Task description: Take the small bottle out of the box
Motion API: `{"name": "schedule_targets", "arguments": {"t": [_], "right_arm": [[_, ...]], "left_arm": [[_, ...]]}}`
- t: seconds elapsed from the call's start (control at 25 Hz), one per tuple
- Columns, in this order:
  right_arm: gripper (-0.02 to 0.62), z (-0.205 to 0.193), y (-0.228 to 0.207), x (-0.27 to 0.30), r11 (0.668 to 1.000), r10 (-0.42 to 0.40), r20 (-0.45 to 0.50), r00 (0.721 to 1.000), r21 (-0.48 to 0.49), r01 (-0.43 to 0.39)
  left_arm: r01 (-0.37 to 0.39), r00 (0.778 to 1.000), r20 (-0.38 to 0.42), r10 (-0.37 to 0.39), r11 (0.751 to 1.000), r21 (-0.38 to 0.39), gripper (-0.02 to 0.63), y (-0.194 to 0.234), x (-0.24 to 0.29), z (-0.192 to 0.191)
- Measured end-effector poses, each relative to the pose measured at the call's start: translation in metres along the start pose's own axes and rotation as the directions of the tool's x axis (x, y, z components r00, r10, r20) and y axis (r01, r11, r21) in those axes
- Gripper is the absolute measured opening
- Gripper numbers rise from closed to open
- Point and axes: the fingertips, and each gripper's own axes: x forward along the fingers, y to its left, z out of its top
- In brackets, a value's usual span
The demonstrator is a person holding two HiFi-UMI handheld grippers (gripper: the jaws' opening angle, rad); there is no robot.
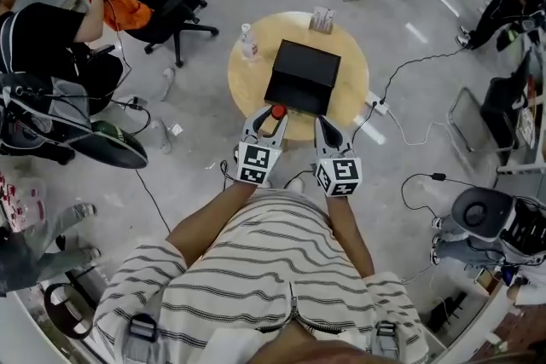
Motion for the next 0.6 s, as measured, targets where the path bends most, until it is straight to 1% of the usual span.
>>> {"name": "schedule_targets", "arguments": {"t": [0.28,0.6], "right_arm": [[0.011,0.0001,0.0027,-0.0062,1.000,-0.002,0.004,1.000,-0.007,0.002],[0.011,0.0000,-0.0029,-0.0030,1.000,0.002,0.001,1.000,-0.007,-0.002]], "left_arm": [[-0.005,1.000,-0.002,0.005,1.000,-0.005,0.149,-0.0036,-0.0069,-0.0025],[-0.004,1.000,-0.004,0.004,1.000,-0.005,0.149,-0.0048,0.0003,-0.0015]]}}
